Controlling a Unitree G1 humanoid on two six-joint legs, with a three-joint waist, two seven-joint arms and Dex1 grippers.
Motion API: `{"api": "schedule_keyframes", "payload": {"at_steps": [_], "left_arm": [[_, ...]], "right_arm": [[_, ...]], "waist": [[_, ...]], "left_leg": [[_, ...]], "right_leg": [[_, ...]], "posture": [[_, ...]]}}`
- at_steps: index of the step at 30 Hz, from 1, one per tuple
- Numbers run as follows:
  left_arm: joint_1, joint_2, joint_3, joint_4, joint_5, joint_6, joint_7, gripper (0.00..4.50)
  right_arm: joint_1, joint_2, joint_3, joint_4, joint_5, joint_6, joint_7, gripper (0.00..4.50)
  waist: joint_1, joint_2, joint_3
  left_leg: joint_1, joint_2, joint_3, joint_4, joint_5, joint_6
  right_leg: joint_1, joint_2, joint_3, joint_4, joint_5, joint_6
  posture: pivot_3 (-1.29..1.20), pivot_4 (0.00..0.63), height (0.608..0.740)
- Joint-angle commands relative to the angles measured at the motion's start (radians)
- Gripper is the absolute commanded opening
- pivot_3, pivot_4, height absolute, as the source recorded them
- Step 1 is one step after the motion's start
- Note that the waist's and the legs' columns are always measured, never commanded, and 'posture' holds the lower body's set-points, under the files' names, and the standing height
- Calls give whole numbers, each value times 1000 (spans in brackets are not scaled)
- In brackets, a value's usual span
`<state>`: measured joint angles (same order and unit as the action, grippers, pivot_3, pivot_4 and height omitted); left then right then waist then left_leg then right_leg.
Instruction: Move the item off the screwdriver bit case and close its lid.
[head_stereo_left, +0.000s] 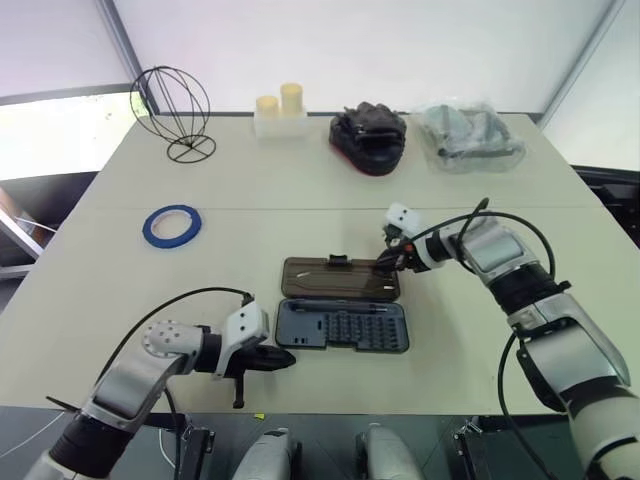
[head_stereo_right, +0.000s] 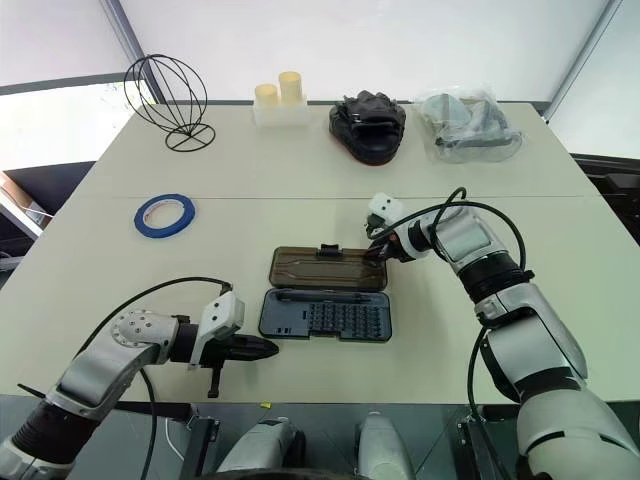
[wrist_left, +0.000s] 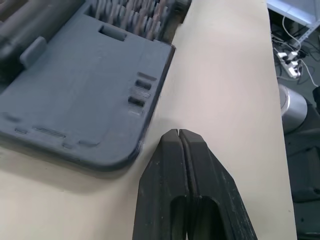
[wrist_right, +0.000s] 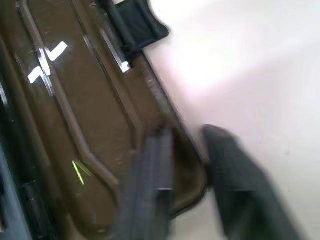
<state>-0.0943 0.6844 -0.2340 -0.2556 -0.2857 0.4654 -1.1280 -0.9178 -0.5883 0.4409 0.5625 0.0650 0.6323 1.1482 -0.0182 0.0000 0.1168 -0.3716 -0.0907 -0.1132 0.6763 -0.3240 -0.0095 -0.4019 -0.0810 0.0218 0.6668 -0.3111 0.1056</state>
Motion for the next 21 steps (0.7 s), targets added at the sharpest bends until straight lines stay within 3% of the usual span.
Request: {"api": "schedule_keyframes", "payload": {"at_steps": [1,6,9,16,21], "left_arm": [[9,-12,-32,47,24,14,29,0],[49,42,9,-60,-143,140,-82,0],[36,67,43,-90,-210,195,-98,0],[-145,60,202,-41,-422,358,-91,0],[-258,18,223,28,-414,342,-42,0]], "right_arm": [[24,40,33,43,-45,-43,19,36],[48,36,36,66,-109,-159,27,36],[60,22,56,91,-187,-321,-24,36],[56,-6,60,123,-285,-555,-46,36],[44,-6,45,148,-314,-652,-54,36]], "waist": [[-3,2,-1],[-9,2,-3],[-19,2,-3],[-21,0,-2],[-23,0,-2]], "left_leg": [[1,0,0,0,0,0],[2,1,0,0,0,0],[2,1,0,-3,0,0],[5,1,0,-1,1,-2],[8,1,0,-1,1,-2]], "right_leg": [[3,0,0,0,0,0],[4,1,0,-1,0,0],[3,1,0,-1,0,0],[7,1,0,-1,0,0],[9,1,0,-2,0,0]], "posture": [[0,150,740],[0,150,740],[0,150,740],[0,150,740],[0,150,740]]}}
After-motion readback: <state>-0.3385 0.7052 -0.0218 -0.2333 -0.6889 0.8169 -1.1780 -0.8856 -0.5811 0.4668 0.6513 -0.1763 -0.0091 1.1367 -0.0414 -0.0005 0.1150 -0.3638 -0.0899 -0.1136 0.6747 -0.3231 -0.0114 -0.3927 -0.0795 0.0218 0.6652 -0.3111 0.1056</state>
